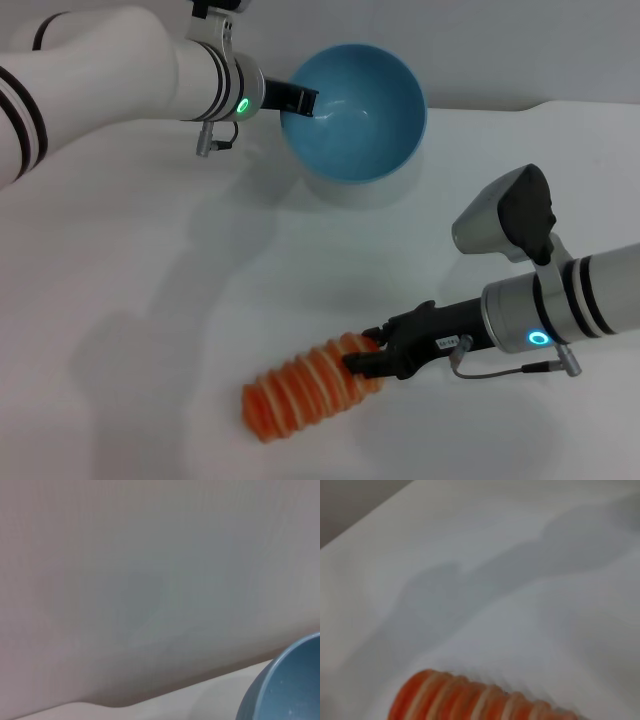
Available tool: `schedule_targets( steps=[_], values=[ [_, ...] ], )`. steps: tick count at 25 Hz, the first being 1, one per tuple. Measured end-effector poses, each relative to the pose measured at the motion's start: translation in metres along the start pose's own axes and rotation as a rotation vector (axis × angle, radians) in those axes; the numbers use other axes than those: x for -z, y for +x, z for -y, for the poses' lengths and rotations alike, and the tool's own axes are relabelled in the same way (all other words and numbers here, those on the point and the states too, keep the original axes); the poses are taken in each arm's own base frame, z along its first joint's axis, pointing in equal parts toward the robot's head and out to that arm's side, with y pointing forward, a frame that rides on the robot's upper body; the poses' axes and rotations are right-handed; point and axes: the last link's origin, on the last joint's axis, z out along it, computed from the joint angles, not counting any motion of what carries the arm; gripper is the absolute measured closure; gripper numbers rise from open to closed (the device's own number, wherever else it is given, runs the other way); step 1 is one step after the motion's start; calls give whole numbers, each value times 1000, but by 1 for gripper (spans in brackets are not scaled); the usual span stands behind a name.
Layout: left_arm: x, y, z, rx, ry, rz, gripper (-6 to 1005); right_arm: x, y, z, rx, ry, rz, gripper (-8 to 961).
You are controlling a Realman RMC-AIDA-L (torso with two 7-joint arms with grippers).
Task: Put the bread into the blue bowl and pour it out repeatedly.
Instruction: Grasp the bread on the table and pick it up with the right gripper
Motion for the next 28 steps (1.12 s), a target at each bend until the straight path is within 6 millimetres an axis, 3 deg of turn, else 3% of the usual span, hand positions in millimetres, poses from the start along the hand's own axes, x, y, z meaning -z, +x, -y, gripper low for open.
schedule_targets(
  steps=[1,5,9,13,21,28],
  values=[
    [0,0,0,0,0,0,1000,0,2,1,-9,4,-2,265],
    [0,-1,1,3,2,0,1000,0,2,1,-9,5,2,433],
    [0,-4,2,8,3,3,1000,3,-10,-4,36,2,41,541],
    [1,-8,4,14,4,10,1000,11,-25,-8,85,-1,92,603],
    [1,-15,11,33,14,19,1001,15,-37,-11,135,20,125,694],
    [2,-16,13,31,18,20,1000,45,-55,-4,198,114,167,727]
  ],
)
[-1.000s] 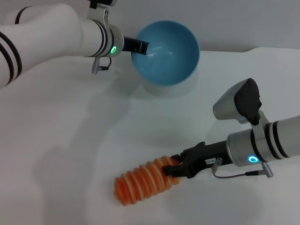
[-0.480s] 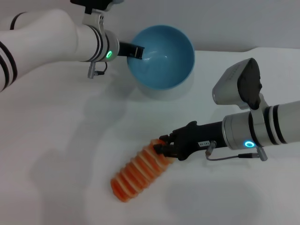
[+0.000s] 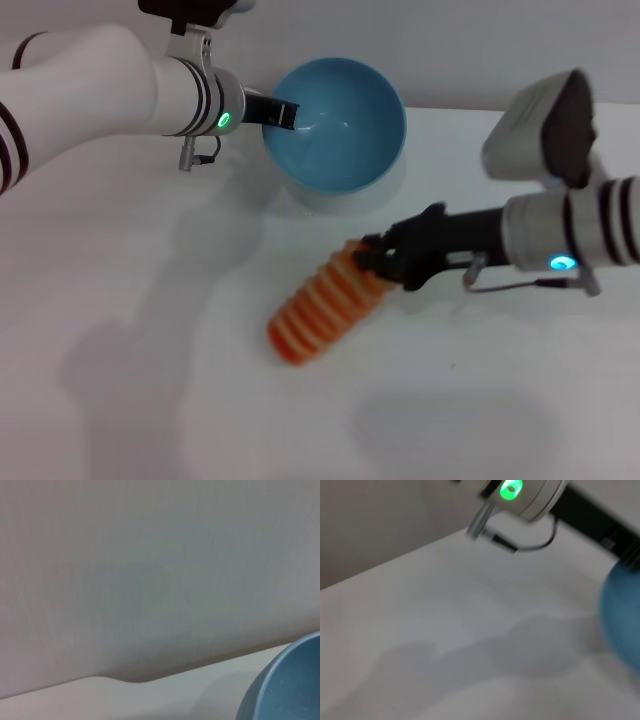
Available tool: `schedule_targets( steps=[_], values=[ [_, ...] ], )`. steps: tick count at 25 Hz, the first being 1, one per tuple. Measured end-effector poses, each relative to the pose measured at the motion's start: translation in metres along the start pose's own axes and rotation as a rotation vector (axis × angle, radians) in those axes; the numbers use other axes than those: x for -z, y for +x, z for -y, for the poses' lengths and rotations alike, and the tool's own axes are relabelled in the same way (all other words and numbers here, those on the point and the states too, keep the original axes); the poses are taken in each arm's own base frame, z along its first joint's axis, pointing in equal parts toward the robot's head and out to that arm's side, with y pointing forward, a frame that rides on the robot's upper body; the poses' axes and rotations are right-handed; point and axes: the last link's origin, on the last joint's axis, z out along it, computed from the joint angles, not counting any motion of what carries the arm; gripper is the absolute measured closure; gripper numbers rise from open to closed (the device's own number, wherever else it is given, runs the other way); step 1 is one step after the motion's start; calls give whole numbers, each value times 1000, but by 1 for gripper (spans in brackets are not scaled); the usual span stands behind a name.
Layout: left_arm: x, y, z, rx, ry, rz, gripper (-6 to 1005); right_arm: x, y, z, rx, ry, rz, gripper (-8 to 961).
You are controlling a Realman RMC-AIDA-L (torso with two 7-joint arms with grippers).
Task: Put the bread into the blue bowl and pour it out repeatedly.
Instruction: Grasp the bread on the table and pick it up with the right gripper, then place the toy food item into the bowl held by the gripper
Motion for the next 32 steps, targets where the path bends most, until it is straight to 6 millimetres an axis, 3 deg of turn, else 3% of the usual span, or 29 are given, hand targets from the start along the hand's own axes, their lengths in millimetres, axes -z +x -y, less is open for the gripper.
schedule_targets(
  steps=[3,16,21,26,32],
  values=[
    [0,-1,1,1,3,0,1000,22,-10,11,3,35,40,744],
    [0,-2,0,-29,1,17,1001,55,-51,13,133,53,101,863],
    [2,-12,-4,-62,-18,66,1001,83,-55,36,117,157,149,873],
    [5,-12,-7,-84,-30,77,1001,109,-63,43,126,205,202,882],
    [9,-5,-18,-109,-69,88,1001,114,-65,43,129,207,215,886]
  ],
)
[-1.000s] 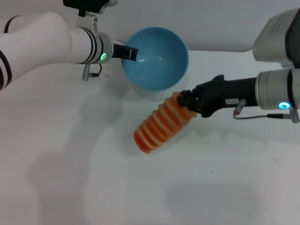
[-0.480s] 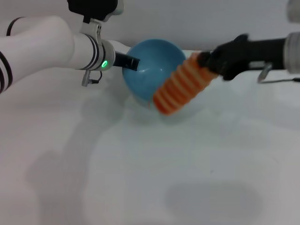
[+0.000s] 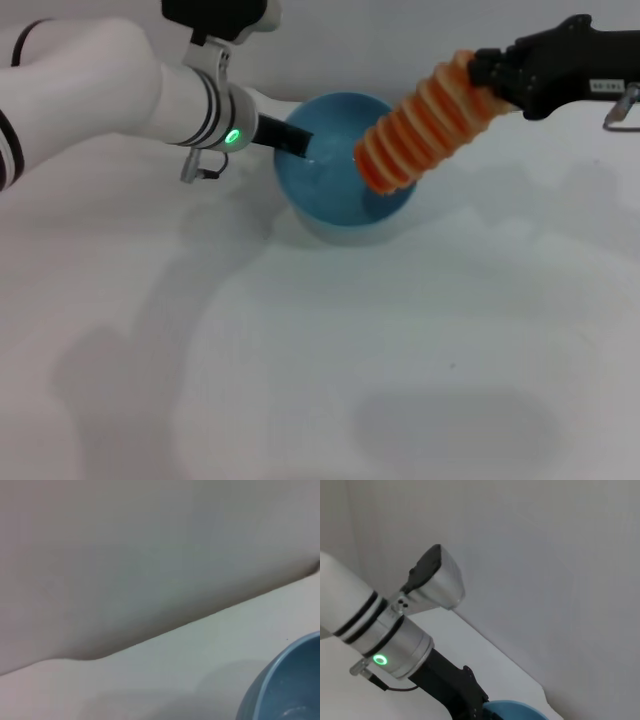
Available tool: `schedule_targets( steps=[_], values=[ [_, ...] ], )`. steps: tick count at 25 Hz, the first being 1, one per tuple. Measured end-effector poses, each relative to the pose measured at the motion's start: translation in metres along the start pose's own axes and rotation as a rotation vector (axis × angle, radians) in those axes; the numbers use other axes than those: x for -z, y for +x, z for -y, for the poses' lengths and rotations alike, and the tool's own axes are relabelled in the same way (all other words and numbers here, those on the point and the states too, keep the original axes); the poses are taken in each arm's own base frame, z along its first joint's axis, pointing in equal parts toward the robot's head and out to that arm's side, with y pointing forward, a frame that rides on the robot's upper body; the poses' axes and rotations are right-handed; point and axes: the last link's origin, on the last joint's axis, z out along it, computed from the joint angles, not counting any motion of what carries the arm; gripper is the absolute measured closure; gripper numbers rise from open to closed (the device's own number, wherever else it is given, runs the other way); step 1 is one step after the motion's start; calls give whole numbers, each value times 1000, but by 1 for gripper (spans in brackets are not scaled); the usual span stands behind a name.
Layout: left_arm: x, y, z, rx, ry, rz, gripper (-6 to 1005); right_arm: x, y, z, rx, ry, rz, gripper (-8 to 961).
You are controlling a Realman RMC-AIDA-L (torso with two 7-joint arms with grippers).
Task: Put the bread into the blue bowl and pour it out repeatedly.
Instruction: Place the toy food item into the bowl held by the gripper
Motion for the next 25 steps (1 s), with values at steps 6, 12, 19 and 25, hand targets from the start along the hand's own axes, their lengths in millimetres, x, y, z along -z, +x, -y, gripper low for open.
schedule_targets(
  steps=[6,12,19,25],
  values=[
    [9,7,-16,-43,-48,-15,1001,1,7,3,-21,12,-7,889],
    [13,7,-28,-56,-91,8,1001,-6,19,1,-62,-8,-25,892],
    [11,-1,-39,-59,-148,16,1001,-25,32,0,-67,-25,-60,893],
    [10,-2,-41,-51,-160,14,1001,-42,40,-2,-84,-61,-91,892]
  ],
)
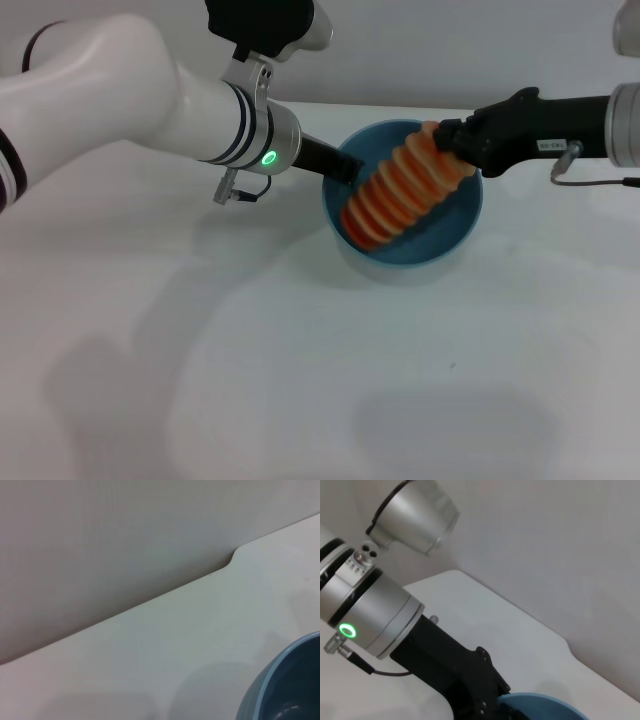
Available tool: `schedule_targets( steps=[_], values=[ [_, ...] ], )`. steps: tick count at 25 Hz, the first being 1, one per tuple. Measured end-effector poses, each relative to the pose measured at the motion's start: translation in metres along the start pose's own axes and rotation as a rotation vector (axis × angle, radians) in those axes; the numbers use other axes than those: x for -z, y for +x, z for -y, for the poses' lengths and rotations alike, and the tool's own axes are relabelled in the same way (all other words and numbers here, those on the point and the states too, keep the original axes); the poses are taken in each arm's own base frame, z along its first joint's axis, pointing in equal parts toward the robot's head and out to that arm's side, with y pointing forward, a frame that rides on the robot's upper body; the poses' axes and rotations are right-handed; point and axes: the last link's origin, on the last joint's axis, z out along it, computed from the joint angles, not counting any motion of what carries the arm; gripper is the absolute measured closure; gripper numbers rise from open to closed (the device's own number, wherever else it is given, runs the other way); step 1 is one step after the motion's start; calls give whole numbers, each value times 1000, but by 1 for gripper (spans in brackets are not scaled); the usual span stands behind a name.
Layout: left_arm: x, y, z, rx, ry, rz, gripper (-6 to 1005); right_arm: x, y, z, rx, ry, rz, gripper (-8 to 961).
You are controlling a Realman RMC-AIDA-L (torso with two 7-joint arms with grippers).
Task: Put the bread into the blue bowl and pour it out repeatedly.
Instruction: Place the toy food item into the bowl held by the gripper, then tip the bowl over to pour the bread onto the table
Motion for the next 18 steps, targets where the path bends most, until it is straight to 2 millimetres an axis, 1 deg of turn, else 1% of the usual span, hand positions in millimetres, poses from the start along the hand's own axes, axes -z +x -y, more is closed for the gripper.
schedule_targets(
  steps=[5,11,12,14,16,18],
  values=[
    [-1,-5,3,13,6,1,1001,-1,-2,3,-32,27,45,892],
    [-1,-9,6,27,15,-7,1001,1,2,4,-40,27,44,778],
    [-1,-9,7,29,17,-8,1001,3,2,4,-39,32,48,730],
    [-1,-9,7,31,20,-12,1001,12,-2,6,-26,64,74,635],
    [-1,-9,8,32,23,-16,1001,31,-7,13,0,144,133,540],
    [-1,-11,10,38,29,-19,1001,53,-11,24,23,244,200,481]
  ],
)
